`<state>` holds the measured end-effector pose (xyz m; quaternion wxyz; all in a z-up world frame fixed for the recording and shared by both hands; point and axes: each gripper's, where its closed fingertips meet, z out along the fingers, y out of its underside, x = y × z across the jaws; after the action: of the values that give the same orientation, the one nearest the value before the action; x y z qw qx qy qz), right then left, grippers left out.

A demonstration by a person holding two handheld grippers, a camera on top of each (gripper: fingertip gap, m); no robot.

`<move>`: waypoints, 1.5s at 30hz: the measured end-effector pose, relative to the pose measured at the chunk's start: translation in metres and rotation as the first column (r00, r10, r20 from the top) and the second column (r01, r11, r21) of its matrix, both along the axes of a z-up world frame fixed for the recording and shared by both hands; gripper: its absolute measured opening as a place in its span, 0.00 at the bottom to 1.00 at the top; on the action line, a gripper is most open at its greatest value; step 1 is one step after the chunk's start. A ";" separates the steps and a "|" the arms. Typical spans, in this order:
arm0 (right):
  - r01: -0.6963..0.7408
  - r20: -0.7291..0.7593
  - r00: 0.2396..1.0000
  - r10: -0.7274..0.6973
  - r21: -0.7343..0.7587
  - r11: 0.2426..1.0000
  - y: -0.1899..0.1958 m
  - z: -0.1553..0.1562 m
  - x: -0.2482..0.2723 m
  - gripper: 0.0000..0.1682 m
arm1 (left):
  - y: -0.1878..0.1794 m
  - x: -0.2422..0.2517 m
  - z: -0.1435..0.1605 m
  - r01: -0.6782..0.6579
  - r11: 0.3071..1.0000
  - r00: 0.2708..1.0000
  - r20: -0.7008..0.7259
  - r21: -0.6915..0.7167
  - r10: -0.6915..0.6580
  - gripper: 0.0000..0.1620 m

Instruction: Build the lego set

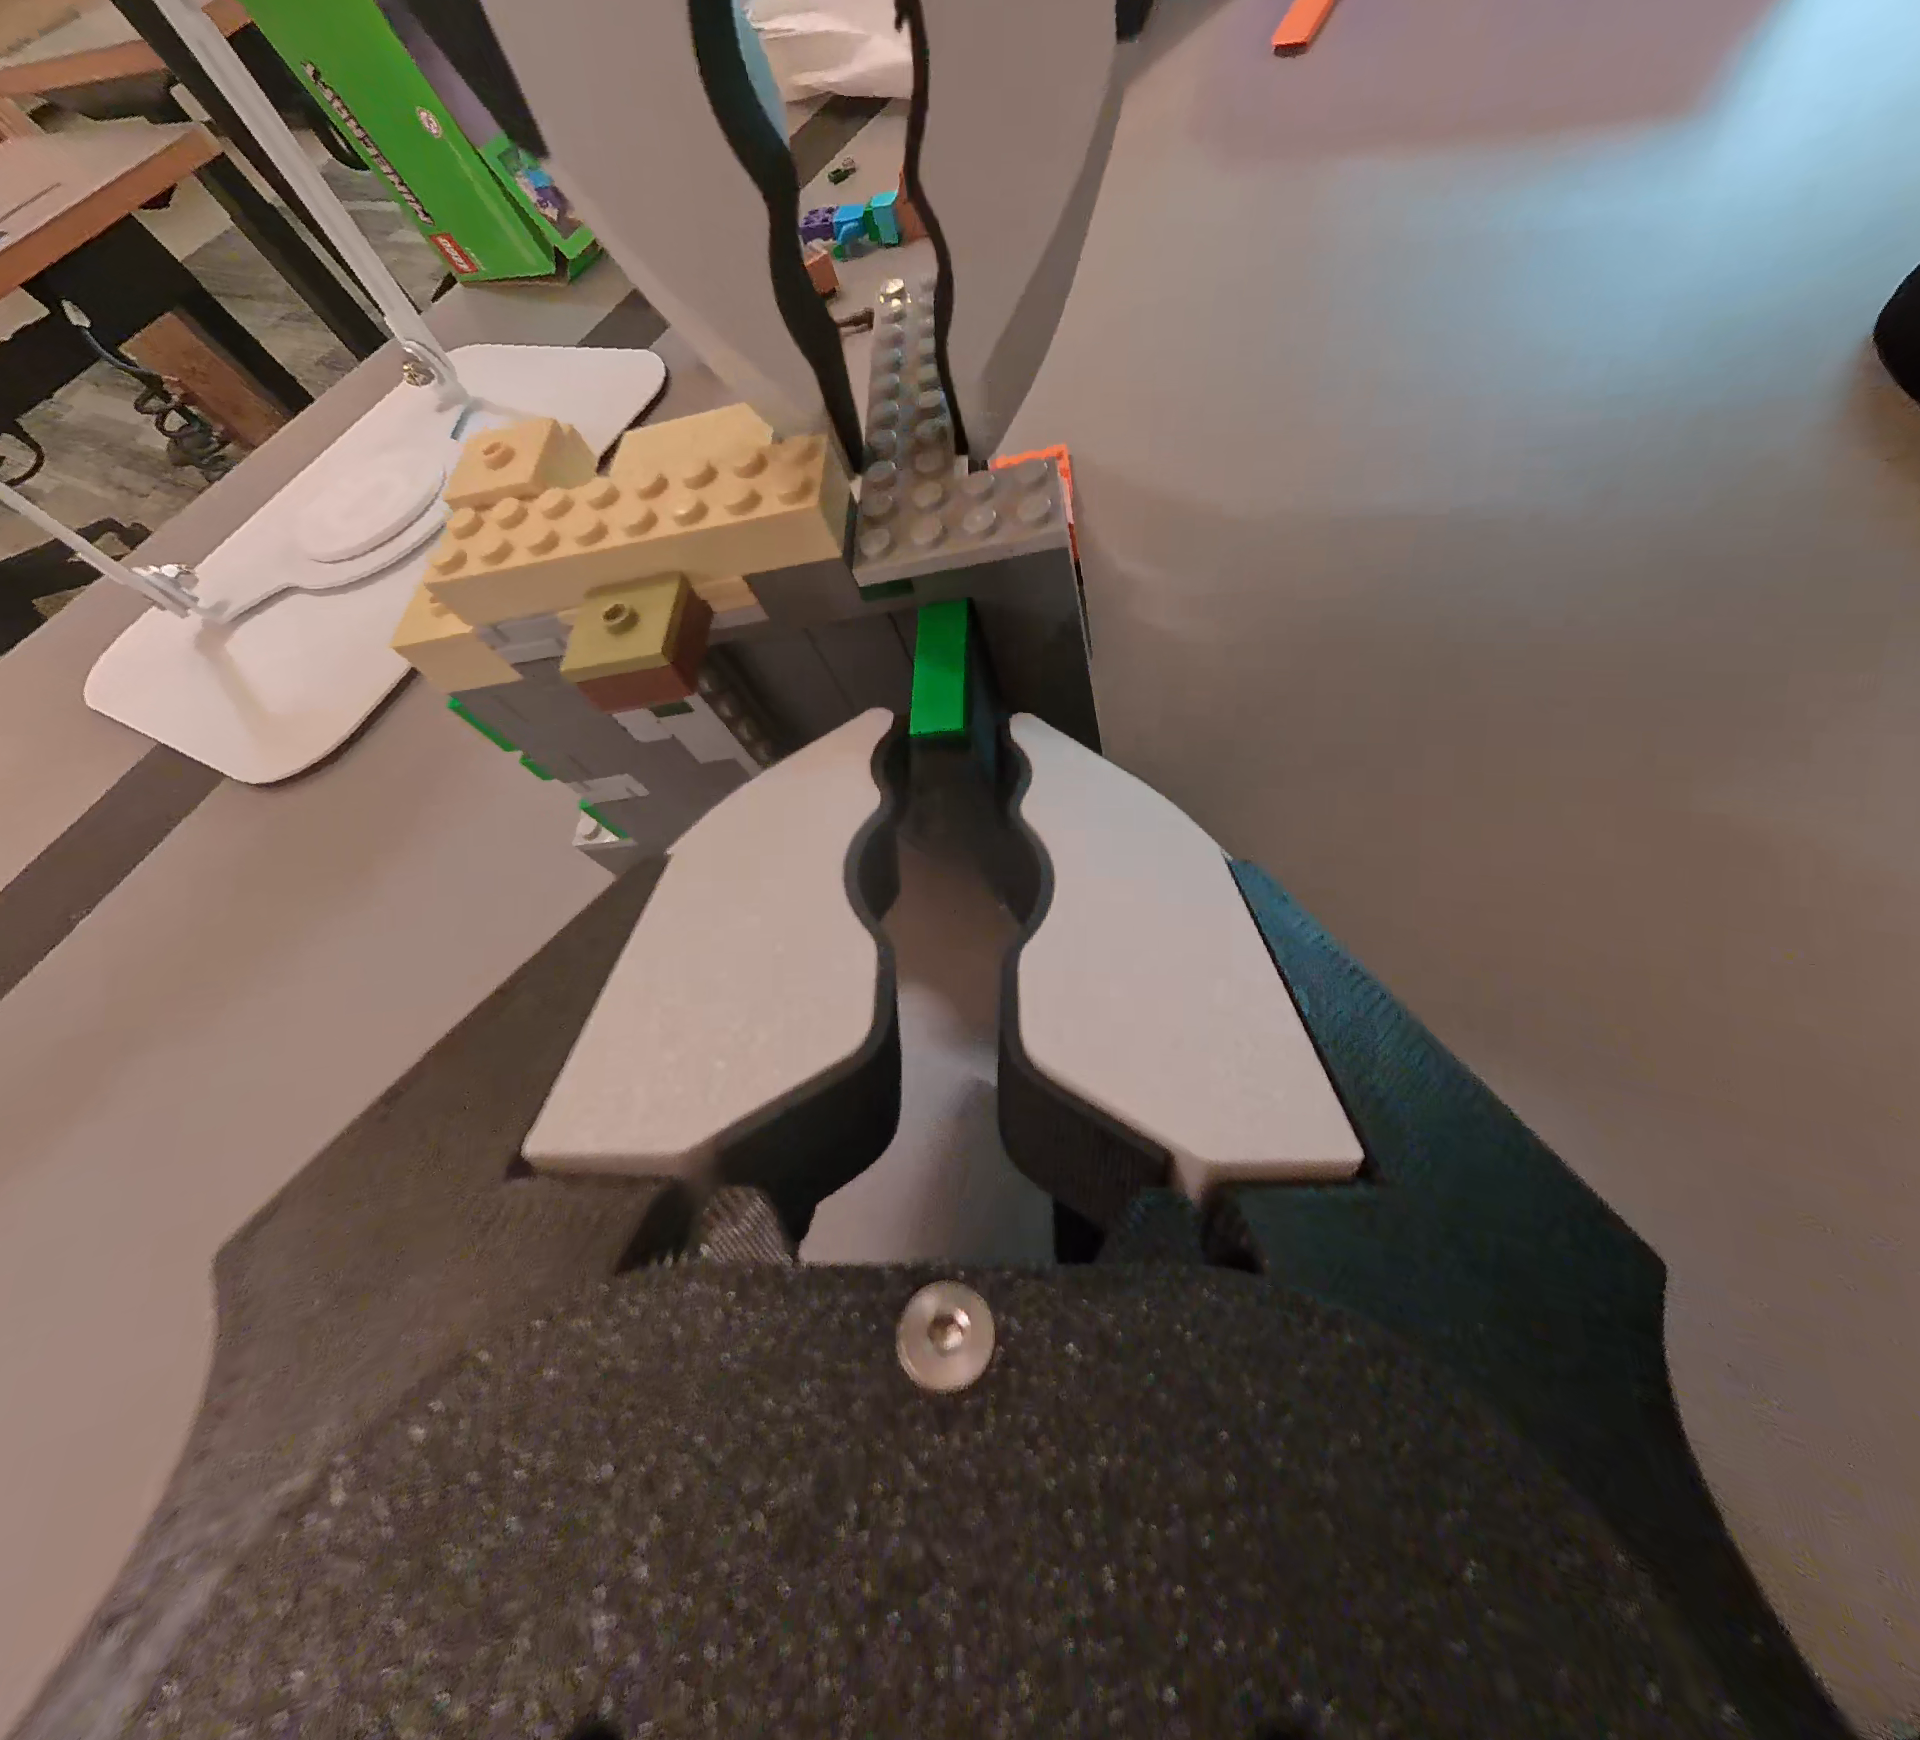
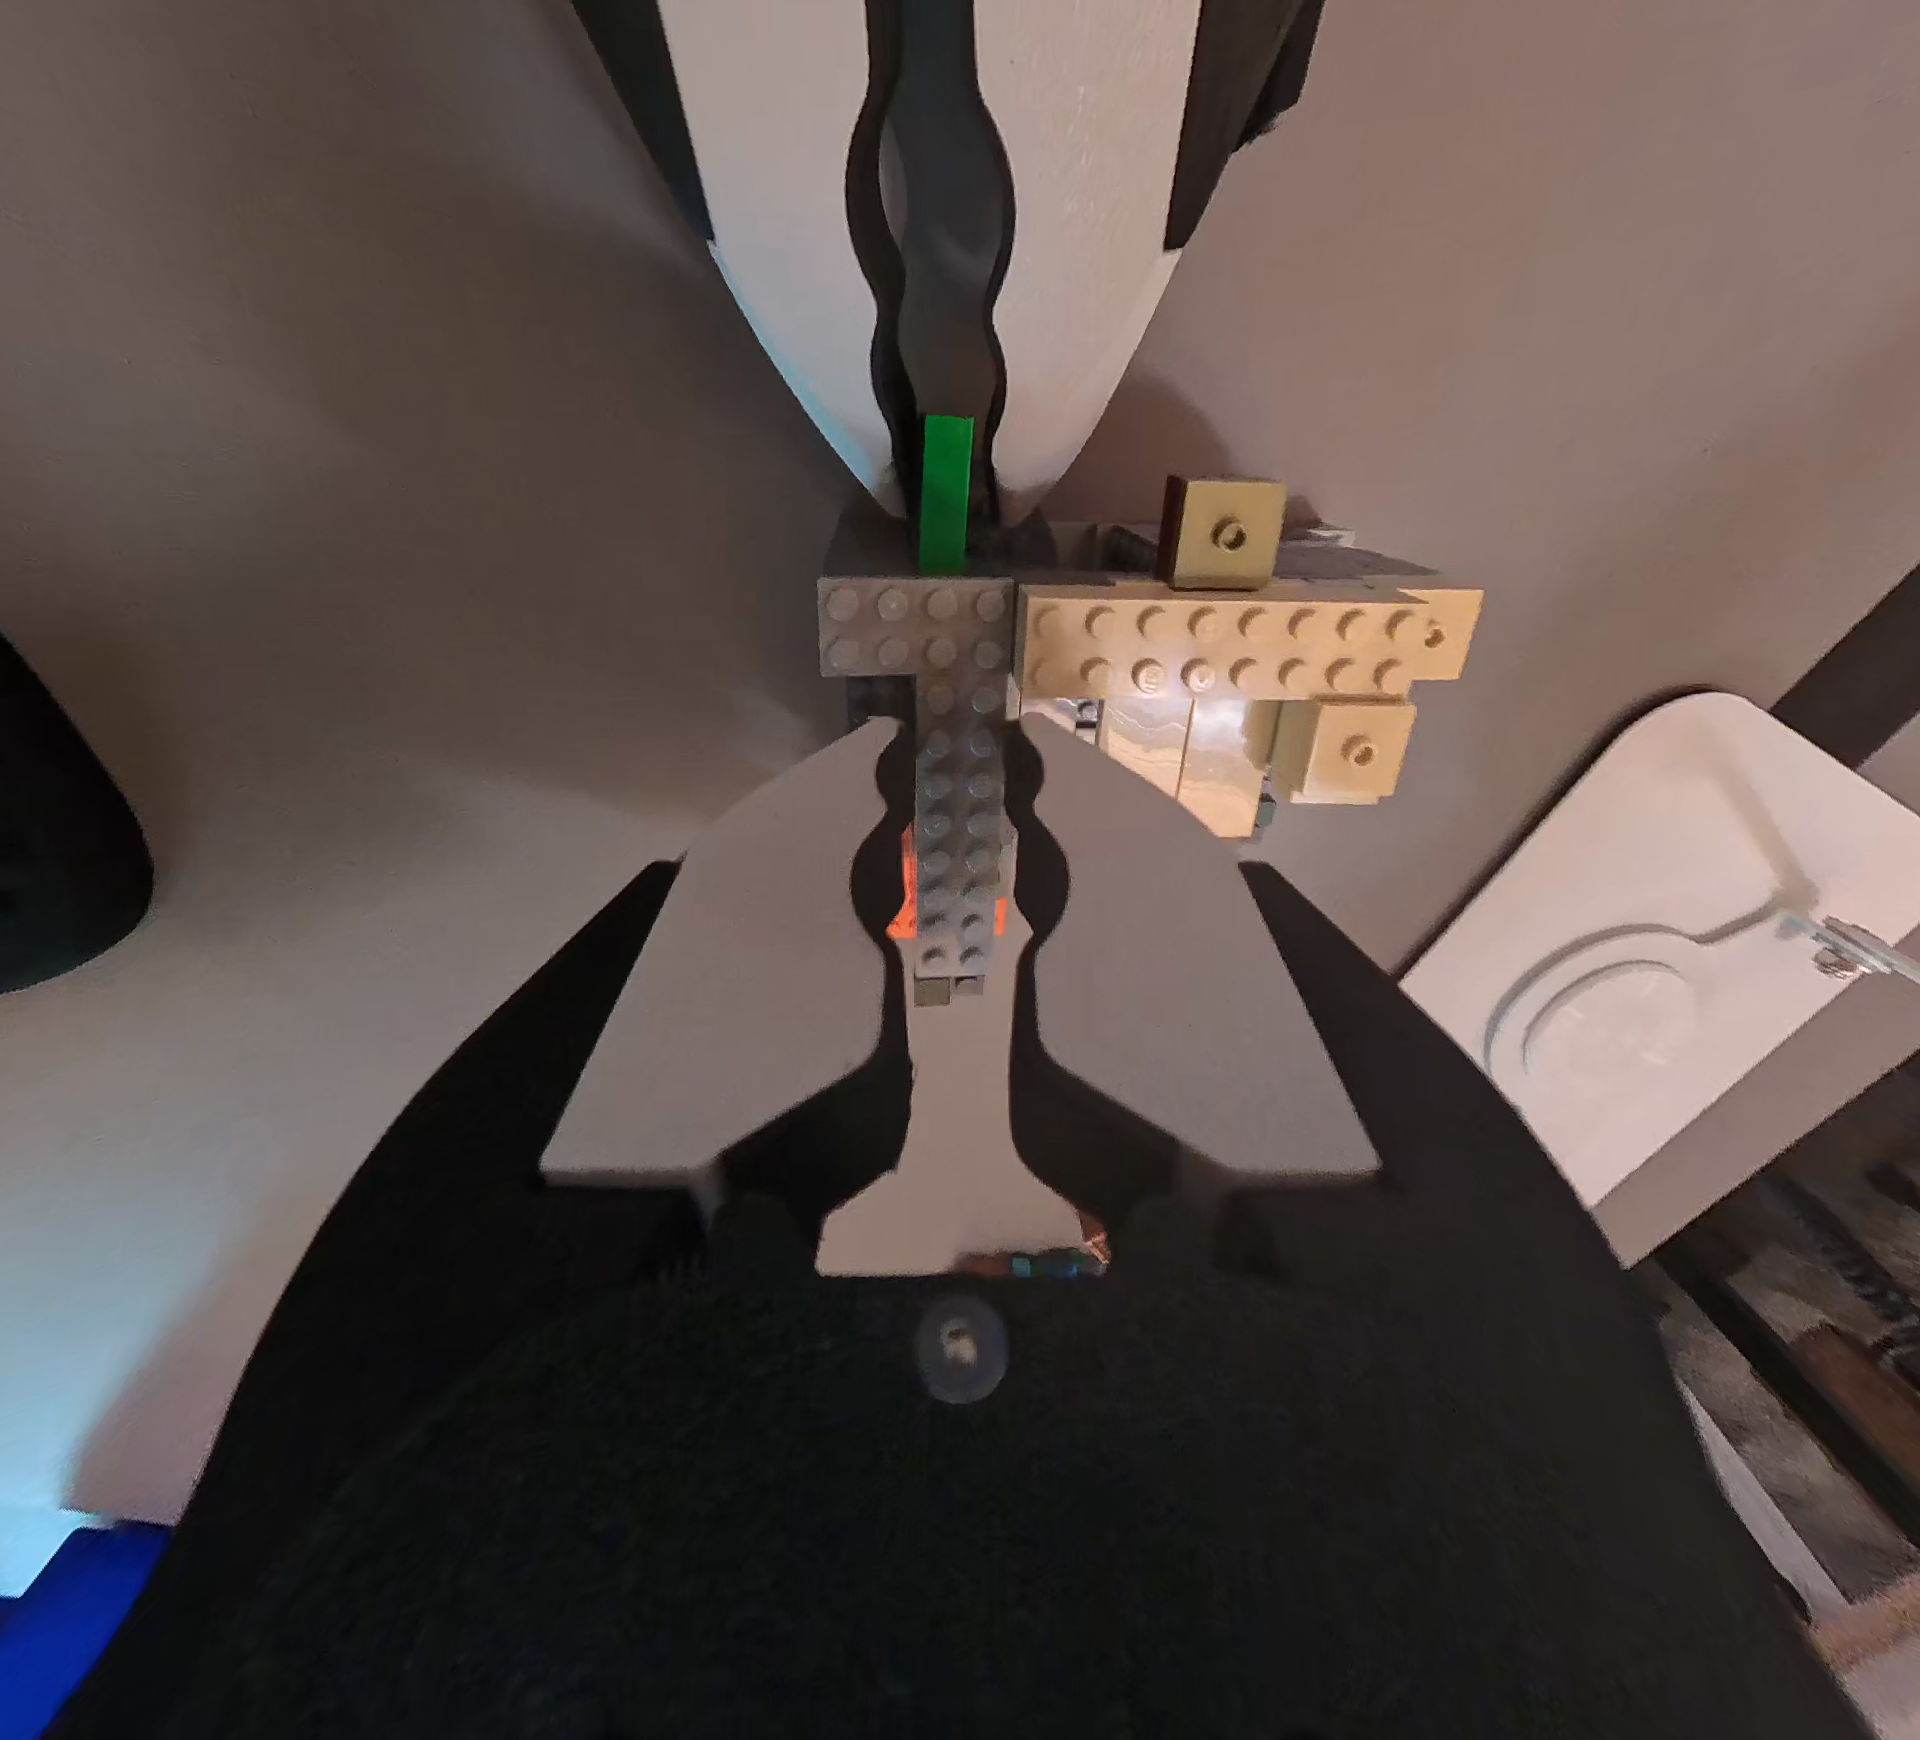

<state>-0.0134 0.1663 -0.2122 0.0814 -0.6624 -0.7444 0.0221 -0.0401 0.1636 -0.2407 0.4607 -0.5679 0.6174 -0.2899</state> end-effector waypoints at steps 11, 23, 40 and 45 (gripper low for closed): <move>0.019 0.040 0.999 -0.018 -0.024 1.000 0.000 -0.002 0.001 0.09 | -0.001 -0.001 0.004 0.005 1.000 1.000 0.018 0.000 -0.005 0.07; 0.027 0.032 0.999 -0.026 -0.037 0.999 -0.001 -0.004 0.001 0.09 | -0.001 -0.001 0.004 0.005 1.000 1.000 0.015 -0.024 -0.005 0.06; 0.106 -0.106 0.990 -0.097 0.088 0.990 0.002 0.024 0.001 0.21 | 0.001 -0.003 0.004 0.010 0.995 0.999 0.038 -0.099 -0.007 0.06; 0.244 -0.331 0.924 -0.192 0.124 0.962 -0.005 0.061 0.020 0.29 | 0.000 -0.007 0.002 0.011 0.996 1.000 0.015 -0.086 -0.010 0.17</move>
<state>0.0062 0.1613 -0.1515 0.2552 -0.7203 -0.6424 0.0576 -0.0466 0.1640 -0.2390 0.4387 -0.5818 0.6039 -0.3231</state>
